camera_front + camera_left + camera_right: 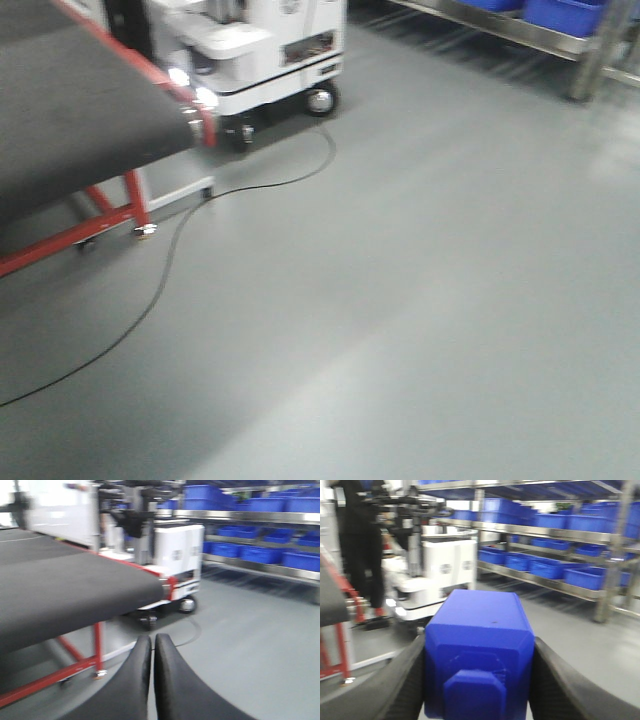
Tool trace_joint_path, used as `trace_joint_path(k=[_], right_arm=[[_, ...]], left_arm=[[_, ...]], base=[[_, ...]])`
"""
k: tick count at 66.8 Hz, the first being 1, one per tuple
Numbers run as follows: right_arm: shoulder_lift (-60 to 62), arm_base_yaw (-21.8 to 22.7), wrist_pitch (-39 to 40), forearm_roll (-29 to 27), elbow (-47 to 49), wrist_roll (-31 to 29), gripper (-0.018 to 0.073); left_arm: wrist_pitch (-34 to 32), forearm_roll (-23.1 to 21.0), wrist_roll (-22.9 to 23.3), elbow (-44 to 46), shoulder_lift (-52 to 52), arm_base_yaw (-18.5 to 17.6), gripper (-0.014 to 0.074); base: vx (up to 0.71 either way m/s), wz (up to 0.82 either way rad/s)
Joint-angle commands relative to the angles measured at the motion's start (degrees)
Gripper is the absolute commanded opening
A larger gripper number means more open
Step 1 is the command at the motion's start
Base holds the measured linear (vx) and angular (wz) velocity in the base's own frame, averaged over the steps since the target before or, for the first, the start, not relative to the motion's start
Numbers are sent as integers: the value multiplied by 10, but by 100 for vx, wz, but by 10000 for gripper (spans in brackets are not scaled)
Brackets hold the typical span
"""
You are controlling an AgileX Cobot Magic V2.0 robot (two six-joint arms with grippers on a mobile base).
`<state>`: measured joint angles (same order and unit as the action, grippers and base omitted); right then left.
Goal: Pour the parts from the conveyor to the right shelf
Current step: 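Drive the base away from the conveyor holding the block, then drive along the yellow floor line past the metal cart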
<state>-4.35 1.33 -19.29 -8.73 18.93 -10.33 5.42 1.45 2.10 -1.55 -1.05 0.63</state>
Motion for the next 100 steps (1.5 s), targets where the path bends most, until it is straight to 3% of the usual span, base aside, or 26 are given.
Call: trace_joint_path(k=[1,50,100], right_arm=[[-7,0,46,0,16,-3,-4],[-7,0,46,0,16,-3,-4],[-7,0,46,0,16,-3,-4]], left_arm=[[-42,-4,4,11,-3,-3,-6],[-42,-4,4,11,-3,-3,-6],[-42,-4,4,11,-3,-3,-6]], base=[[-20,-75],[-16,-75],[5,-67]])
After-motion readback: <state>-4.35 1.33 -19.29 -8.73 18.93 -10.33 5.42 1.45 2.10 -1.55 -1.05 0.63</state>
